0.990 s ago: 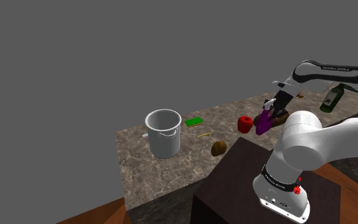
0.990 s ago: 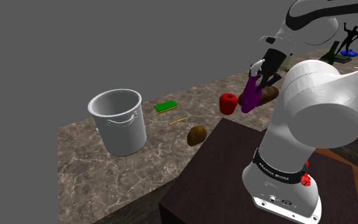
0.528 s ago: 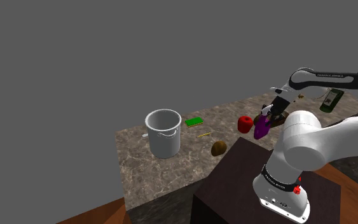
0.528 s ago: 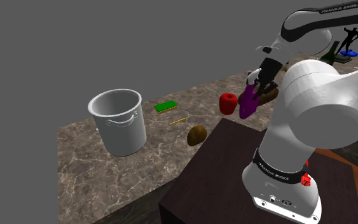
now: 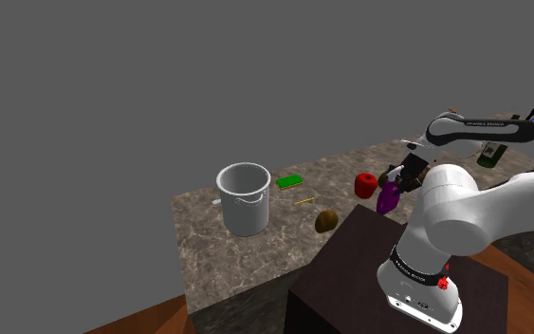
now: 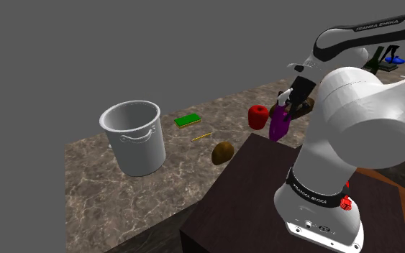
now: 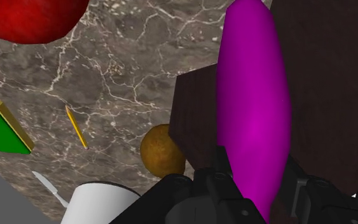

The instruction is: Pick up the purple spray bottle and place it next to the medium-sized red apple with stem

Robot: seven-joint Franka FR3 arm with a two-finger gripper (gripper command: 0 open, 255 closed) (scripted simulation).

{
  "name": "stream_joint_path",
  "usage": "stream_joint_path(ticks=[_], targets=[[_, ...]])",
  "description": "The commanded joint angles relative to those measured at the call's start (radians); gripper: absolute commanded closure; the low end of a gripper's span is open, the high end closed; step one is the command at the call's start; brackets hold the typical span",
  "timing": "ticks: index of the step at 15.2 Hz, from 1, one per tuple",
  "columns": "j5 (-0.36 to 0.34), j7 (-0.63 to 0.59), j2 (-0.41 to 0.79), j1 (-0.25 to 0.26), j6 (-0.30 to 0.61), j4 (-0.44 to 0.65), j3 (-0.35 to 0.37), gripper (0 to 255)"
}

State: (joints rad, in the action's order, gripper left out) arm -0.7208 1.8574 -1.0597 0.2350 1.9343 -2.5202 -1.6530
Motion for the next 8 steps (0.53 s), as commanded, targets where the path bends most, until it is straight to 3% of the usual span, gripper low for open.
stream_joint_path(ticks=[1, 8], targets=[[-0.020, 0.001, -0.001, 0.018, 0.021, 0.000, -0.033, 255], [-0.089, 0.003, -0.013, 0.080, 0.087, 0.010, -0.148, 255]])
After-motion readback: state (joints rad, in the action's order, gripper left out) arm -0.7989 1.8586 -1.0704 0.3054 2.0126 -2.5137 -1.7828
